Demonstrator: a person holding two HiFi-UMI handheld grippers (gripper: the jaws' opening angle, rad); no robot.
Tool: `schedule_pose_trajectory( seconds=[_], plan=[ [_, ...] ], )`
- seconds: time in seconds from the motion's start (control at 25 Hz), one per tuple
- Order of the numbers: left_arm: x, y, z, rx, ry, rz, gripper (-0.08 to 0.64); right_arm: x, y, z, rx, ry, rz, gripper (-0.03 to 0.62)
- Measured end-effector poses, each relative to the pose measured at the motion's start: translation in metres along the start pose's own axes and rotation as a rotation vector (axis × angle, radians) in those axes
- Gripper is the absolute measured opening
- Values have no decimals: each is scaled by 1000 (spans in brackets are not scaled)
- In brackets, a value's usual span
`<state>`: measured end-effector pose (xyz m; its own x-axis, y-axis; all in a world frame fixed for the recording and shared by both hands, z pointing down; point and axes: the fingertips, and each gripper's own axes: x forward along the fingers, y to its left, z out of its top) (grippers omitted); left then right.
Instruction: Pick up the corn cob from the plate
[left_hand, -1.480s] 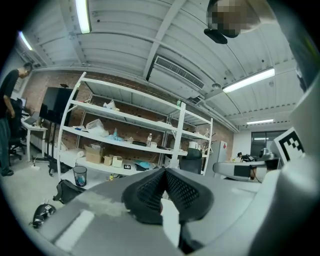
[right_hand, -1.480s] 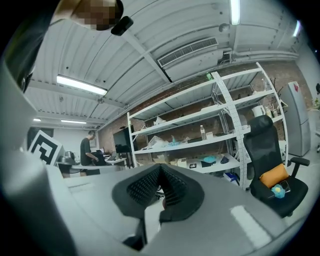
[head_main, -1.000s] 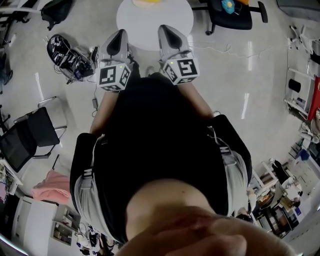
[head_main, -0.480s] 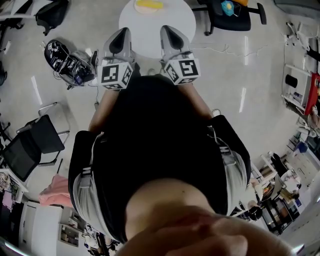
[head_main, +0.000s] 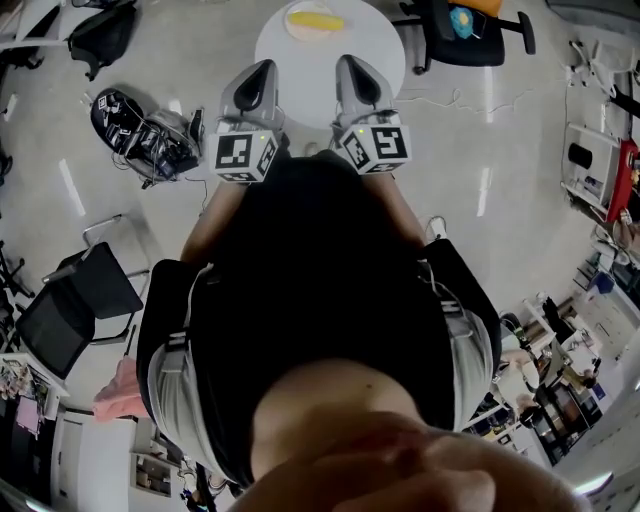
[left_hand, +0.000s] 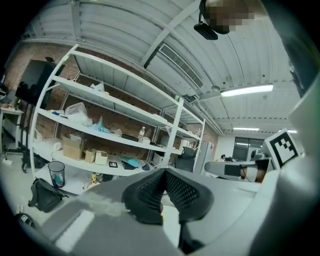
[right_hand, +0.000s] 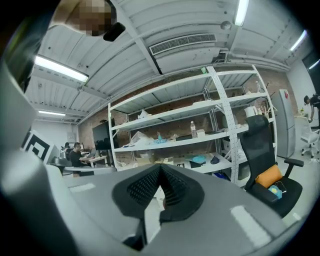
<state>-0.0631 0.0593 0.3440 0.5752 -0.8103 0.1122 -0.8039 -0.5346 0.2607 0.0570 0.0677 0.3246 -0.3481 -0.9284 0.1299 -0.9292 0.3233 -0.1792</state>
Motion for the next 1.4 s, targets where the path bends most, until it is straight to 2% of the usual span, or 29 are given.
schedule_pose_trajectory(
  seconds=[0.28, 0.64, 1.04, 1.4],
  plan=[
    [11, 21, 4, -5, -2, -39, 6, 21, 4, 0, 2, 8, -39, 8],
    [25, 32, 2, -21, 8, -41, 6, 36, -6, -1, 16, 13, -58, 9],
    [54, 45, 8, -15, 10, -11, 6, 63, -28, -4, 33, 37, -49, 9],
    [89, 53, -10, -27, 47, 18, 6, 83, -52, -31, 56, 105, -20, 9]
  ],
)
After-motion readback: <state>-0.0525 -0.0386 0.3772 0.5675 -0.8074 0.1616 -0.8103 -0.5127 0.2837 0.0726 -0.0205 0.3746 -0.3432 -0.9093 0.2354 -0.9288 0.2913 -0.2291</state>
